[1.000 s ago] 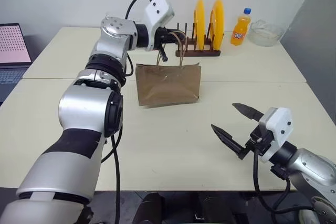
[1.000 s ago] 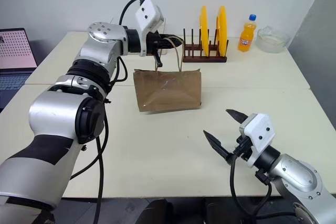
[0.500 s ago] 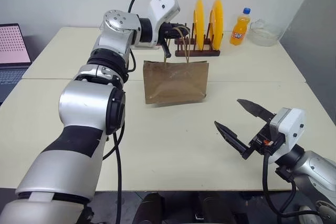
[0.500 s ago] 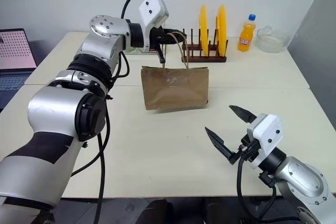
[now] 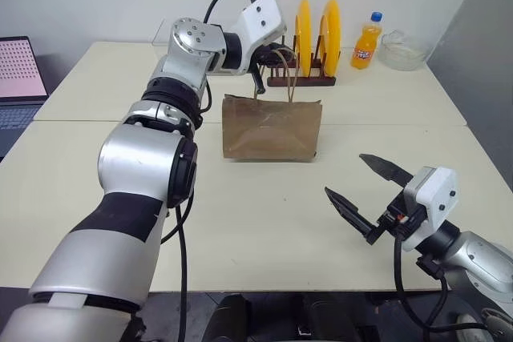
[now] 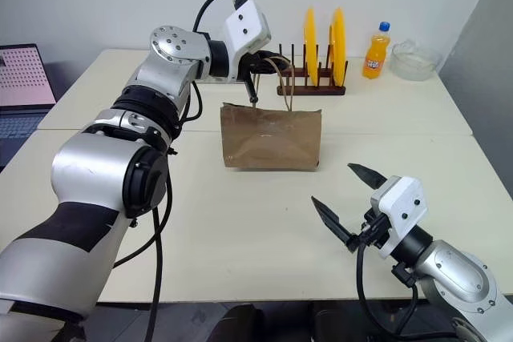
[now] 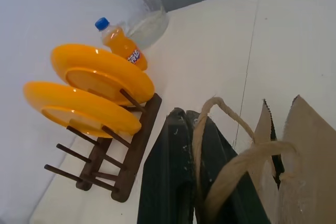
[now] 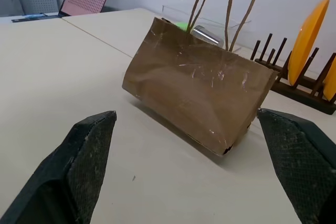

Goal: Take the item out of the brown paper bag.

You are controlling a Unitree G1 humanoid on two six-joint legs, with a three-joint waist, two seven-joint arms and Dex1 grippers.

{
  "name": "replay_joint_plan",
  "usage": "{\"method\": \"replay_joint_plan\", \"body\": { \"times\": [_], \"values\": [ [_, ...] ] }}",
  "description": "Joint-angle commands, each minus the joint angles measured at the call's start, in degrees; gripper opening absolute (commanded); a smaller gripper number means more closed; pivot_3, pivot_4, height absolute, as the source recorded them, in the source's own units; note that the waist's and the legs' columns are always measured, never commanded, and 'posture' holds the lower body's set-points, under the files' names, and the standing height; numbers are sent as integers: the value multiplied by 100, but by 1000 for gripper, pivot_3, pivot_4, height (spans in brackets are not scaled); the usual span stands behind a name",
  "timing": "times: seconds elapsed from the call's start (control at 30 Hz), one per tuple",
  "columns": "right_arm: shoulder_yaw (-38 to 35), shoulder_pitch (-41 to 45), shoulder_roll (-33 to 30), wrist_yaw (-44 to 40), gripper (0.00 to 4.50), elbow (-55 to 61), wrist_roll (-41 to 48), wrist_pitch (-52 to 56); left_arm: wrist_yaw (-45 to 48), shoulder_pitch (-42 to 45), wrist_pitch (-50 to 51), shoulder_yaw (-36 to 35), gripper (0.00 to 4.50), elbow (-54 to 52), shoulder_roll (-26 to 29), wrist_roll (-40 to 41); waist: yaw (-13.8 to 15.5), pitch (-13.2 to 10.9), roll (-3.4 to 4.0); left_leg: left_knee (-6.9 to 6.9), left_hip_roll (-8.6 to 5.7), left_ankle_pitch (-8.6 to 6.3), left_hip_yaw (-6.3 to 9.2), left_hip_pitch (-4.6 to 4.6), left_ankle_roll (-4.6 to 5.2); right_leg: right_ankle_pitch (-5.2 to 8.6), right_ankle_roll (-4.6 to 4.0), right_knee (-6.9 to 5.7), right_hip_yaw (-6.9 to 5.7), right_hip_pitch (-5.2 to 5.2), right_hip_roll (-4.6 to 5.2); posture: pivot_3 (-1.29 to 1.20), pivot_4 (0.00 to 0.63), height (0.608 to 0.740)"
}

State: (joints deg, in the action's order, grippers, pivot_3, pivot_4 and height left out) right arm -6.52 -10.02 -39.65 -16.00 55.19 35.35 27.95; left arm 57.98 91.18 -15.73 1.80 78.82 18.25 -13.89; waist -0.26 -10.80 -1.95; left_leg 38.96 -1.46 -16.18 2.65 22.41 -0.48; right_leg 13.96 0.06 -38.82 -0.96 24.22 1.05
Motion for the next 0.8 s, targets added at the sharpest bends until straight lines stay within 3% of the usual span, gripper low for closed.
{"method": "replay_joint_plan", "body": {
  "times": [0.03, 0.13, 0.53, 0.8],
  "values": [
    [30, 106, -50, 117, 4500, 481, 93, -130, -38, 28, -226, 24, 21, -117, 31, -43, 0, 0, 0, 0, 0, 0, -2, -1, 0, 0, 0, 0, 1, 0, 0, 0, 150, 740],
    [38, 125, -82, 153, 4500, 481, 127, -134, -51, 20, -207, 20, 21, -115, 53, -65, 1, 0, 0, 0, 0, 0, -5, -4, 0, 0, 0, -2, 3, 0, 0, 0, 150, 740],
    [165, 337, -44, 90, 4500, 442, 90, 58, 823, -291, -404, 40, 3592, -199, 688, -4, -23, 0, 0, -2, 2, 0, -17, -20, 0, 0, -1, -8, 14, -4, -2, 0, 150, 740],
    [340, 680, -16, -202, 4500, 101, -34, 91, 1484, -741, -398, -229, 3592, -407, 1269, 417, -21, 0, -1, -1, 3, 0, -21, -26, 1, 0, -1, -10, 17, -8, -2, 0, 150, 740]
  ]
}}
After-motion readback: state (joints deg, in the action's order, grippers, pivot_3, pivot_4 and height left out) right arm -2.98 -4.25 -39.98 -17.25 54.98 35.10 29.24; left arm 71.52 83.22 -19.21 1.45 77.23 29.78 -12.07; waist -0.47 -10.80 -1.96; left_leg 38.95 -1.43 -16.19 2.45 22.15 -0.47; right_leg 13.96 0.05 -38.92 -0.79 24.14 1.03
